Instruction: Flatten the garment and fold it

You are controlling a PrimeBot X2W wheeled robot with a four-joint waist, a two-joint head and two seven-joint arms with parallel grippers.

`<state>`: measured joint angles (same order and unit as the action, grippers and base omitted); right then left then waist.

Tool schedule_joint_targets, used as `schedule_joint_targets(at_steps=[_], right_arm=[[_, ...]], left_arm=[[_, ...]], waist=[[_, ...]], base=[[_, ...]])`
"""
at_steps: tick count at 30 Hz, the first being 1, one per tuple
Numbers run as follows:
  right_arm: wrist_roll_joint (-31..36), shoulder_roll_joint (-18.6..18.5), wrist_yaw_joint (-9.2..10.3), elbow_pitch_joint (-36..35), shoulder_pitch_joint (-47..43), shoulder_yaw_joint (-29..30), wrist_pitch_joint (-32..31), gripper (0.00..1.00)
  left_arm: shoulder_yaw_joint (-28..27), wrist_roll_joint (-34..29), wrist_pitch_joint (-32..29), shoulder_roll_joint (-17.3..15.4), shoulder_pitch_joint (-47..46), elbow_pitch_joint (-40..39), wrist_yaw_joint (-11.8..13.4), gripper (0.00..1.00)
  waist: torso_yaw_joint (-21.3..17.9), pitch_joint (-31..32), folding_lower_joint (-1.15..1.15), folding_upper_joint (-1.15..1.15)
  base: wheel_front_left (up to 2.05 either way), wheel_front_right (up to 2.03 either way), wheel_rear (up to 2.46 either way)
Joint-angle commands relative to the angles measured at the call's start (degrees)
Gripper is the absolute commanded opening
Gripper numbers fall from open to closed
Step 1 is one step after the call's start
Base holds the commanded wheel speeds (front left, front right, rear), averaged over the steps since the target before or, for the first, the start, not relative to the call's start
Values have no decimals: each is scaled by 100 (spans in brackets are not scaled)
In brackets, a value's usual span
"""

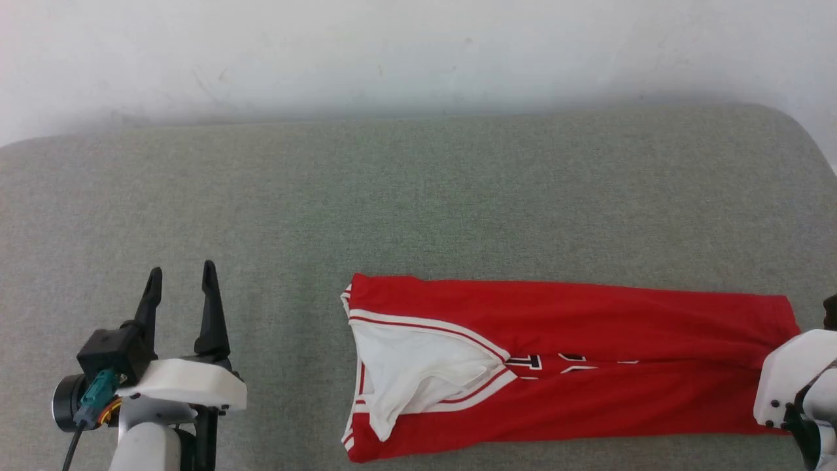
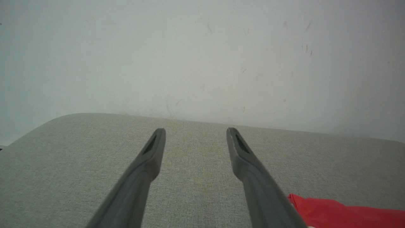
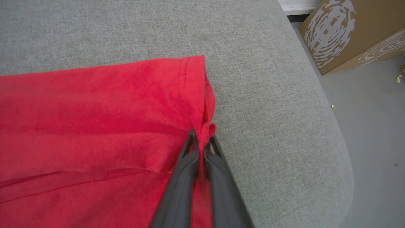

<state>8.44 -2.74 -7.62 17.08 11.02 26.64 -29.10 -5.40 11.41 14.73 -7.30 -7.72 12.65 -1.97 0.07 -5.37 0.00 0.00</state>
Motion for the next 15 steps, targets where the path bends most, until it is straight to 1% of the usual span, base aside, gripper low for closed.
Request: schedule_joint_targets(at_steps=[1, 4, 6, 8, 11, 15], right_arm=[[42, -14, 13, -41, -92, 27, 38, 0], [63, -14, 13, -114, -131, -52, 43, 0], [14, -14, 13, -253, -209, -273, -46, 0], [-66, -14, 13, -537, -322, -581, -185, 0], [-282, -14, 13, -1224, -525, -1096, -478, 0], [-651, -20, 13, -2449, -753, -2004, -1063, 0]], left_arm=[[-33, -59, 27, 36, -108, 25, -36, 100], [-72, -99, 27, 64, -101, 42, -68, 100], [-86, -128, 27, 82, -87, 57, -92, 100], [-93, -157, 27, 98, -71, 71, -115, 100], [-98, -198, 27, 118, -50, 89, -144, 100], [-116, -239, 27, 138, -38, 90, -168, 100]], waist=[[7, -1, 0, 0], [17, 19, 0, 0], [29, 50, 0, 0], [46, 85, 0, 0], [78, 134, 0, 0], [106, 169, 0, 0]], base=[[0, 0, 0], [0, 0, 0], [0, 0, 0], [0, 0, 0], [0, 0, 0], [0, 0, 0]])
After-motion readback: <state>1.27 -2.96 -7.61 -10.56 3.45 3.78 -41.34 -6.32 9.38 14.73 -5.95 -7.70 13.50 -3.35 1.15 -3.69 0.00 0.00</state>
